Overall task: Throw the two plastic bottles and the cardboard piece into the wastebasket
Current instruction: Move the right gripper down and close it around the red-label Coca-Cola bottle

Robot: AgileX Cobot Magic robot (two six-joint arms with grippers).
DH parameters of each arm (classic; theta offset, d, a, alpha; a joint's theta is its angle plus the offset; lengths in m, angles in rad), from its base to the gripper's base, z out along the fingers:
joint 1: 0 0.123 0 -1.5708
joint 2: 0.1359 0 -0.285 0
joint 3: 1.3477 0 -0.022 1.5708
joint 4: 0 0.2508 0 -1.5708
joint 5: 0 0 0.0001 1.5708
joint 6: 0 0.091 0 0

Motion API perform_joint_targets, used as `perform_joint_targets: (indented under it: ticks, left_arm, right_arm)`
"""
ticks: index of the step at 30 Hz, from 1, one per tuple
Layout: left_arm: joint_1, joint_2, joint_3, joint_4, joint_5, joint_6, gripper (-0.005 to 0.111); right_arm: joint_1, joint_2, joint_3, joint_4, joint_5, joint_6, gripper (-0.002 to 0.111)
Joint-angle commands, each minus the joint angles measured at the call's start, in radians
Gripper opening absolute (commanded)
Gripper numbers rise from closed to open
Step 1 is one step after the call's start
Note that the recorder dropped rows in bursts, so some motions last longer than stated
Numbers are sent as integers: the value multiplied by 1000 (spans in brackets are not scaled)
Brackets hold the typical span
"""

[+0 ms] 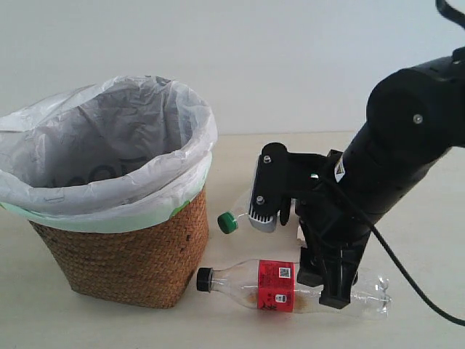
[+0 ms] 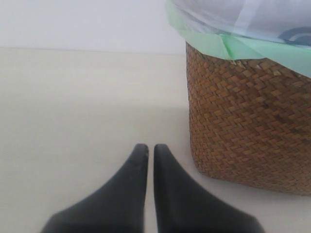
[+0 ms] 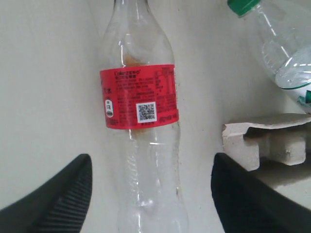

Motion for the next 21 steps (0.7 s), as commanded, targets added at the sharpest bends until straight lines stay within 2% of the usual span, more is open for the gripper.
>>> perform_joint_targets:
  ticks: [1, 21]
  left_arm:
    - [3, -2, 4, 3, 1, 5, 4]
    - [3, -2, 4, 3, 1, 5, 4]
  right_arm:
    - [1, 44, -8, -4, -26, -4, 62]
    - [1, 128, -8, -18, -54, -21, 62]
